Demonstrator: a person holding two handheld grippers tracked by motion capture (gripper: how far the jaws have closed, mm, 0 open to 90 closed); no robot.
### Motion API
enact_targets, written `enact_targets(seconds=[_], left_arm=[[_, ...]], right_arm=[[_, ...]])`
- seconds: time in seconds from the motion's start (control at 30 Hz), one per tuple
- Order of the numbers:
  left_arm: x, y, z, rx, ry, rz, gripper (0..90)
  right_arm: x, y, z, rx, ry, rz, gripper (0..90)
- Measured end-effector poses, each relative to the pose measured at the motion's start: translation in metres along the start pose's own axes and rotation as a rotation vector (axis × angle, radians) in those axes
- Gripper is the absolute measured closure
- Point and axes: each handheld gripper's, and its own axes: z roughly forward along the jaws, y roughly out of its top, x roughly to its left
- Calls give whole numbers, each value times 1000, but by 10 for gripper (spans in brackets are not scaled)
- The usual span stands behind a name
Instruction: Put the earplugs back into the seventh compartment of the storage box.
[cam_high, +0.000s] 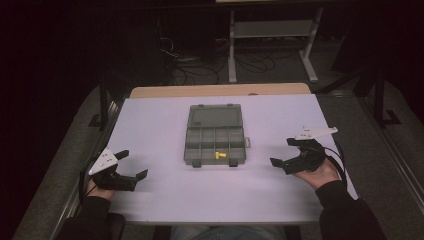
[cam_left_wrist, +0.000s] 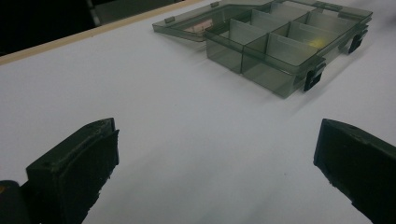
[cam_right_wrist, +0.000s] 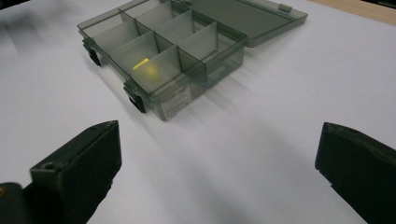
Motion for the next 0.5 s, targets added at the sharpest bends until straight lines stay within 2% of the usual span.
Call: enact_targets(seconds=[0.23,0.5], left_arm=[[0,0,0,0,0,0,0],[0,0,0,-1,-1,3,0]], right_arm=[[-7,-23,-12,-39,-29,19,1],[-10,-37,-18,-67,-62,32,0]])
